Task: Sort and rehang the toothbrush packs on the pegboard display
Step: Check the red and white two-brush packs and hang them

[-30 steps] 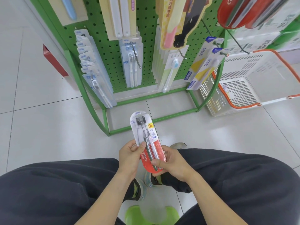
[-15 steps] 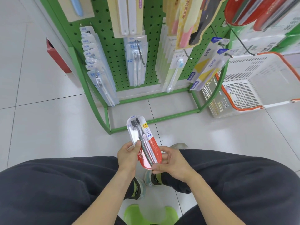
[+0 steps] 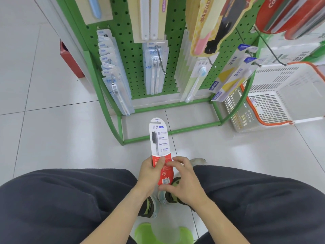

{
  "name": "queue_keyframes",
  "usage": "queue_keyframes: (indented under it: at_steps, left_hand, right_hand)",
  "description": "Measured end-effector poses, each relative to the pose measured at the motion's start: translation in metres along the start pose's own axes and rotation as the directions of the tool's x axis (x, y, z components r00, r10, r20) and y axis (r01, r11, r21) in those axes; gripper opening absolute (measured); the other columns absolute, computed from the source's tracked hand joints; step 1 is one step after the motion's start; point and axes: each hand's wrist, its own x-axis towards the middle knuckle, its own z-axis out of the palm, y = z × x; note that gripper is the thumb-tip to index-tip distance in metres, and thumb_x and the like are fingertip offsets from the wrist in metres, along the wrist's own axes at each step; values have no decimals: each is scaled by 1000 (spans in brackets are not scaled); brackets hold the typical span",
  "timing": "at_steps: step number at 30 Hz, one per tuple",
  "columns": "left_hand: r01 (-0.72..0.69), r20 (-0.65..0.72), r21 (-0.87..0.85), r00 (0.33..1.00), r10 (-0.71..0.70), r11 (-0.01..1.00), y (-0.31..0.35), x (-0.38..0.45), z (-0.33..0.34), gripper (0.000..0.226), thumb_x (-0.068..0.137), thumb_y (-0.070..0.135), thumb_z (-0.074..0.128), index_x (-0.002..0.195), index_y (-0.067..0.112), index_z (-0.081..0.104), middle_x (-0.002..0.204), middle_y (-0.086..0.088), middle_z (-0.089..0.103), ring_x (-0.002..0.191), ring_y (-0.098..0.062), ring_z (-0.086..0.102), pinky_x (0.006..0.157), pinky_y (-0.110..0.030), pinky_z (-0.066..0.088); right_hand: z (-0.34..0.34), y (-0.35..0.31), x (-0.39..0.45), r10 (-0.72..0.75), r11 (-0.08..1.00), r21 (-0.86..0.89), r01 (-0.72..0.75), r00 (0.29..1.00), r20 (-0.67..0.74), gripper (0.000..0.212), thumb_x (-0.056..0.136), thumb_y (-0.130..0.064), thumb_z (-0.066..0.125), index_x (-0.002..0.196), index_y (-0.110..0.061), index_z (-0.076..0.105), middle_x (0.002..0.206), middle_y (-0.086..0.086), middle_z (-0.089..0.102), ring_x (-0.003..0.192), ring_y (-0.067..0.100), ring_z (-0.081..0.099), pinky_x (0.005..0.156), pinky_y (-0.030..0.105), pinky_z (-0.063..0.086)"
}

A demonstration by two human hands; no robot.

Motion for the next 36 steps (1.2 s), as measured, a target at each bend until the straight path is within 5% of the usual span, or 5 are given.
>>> queue_keyframes:
  at_steps: [5,10,23,32,36]
  left_hand:
    - [-58,-35,29,998,59,998,-4,1,-4,17,94,28,69,111,27,67,104,0,76,84,-13,75,65,-21,57]
    - [-141,183,182,977,108,973,-2,-1,1,44,92,48,56,132,29,53,120,7,71,101,-12,72,84,-28,60]
    - [8,476,276,867,-144,961,-11,-10,3,32,102,22,58,134,25,57,123,0,72,112,-21,70,100,-43,55]
    - [-153,427,564,895,-128,811,-11,-6,4,38,103,32,55,141,32,49,136,9,61,112,-9,60,90,-21,48]
    - [-145,408,614,900,-155,776,-17,-4,2,39,103,33,56,141,34,49,137,7,62,118,-13,62,101,-33,51]
  right_hand:
    - [-8,-2,3,125,979,156,-129,992,37,68,64,-33,97,114,-43,51,120,-15,55,93,0,65,78,18,55]
    - [-17,0,6,312,907,319,-276,947,-70,83,61,-22,99,118,-28,40,95,3,67,50,11,63,49,26,50]
    - [-43,11,18,379,832,530,-165,866,-325,21,83,-21,83,92,-9,68,80,1,76,73,13,75,57,22,56]
    - [-40,4,14,417,864,427,-269,856,-305,49,92,-62,51,75,-18,66,61,-11,67,58,-1,62,52,14,44]
    - [-40,6,18,492,855,324,-405,830,-261,43,81,-63,72,74,-21,69,66,-7,72,61,4,69,58,26,56]
